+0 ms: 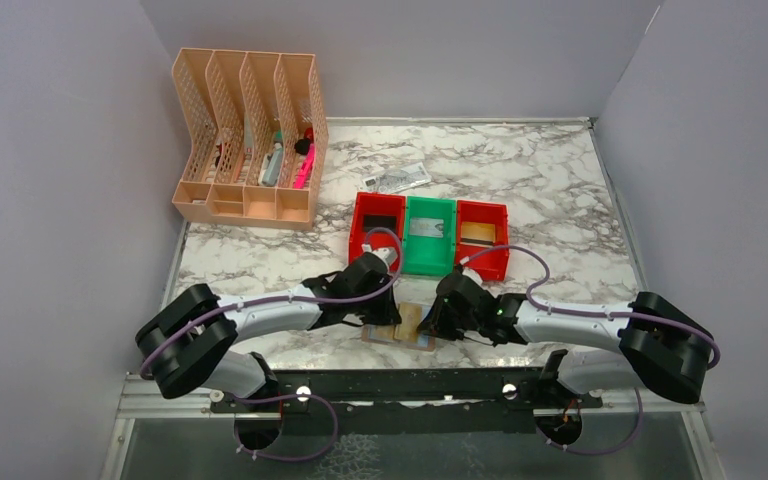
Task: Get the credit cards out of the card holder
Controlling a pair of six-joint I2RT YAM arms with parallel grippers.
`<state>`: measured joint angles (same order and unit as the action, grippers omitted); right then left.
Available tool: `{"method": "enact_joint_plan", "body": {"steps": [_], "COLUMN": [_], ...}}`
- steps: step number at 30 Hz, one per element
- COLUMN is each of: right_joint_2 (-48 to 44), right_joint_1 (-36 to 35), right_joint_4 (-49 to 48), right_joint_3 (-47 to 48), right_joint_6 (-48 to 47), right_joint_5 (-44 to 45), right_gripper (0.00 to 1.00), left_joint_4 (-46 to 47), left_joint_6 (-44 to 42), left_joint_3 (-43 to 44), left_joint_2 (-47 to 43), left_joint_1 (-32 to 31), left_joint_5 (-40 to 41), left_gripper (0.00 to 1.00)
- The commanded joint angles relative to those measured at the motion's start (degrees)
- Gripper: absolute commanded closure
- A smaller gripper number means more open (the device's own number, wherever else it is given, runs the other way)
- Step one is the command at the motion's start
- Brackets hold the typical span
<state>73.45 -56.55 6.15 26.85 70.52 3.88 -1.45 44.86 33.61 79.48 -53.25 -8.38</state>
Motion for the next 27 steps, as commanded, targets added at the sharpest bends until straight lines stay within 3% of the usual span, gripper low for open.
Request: {"method": "enact_joint_plan", "body": {"steps": [1,7,15,27], "right_joint_2": [1.4,0.3,-4.1,6.1], "right_joint_1": [0.1,0.2,0.2,0.4], "right_joint_4": [6.7,6.6,3.6,1.0], "right_joint_3": [-1.7,-0.6,5.3,4.8], "right_joint_6": [-0.9,-2.7,-12.8,-7.6], "right_joint_5": [6.2,6.0,1.7,-1.3], "right_gripper": [0.75,0.73,0.67,0.64], "left_joint_4": [-1.3,-0.4,0.5,0.6], "left_joint_6": [-1.5,-1.5,-0.9,-1.3], "left_joint_3": [-0.3,-1.0,-1.9,-0.7], "left_joint_2": [-2.3,-2.3,-2.9,-2.1], "left_joint_1": [1.3,1.7,1.8,1.8], "left_joint_5": [1.8,-0.1,-0.5,-2.1], "left_gripper": [1.00,1.00,1.00,0.97]}}
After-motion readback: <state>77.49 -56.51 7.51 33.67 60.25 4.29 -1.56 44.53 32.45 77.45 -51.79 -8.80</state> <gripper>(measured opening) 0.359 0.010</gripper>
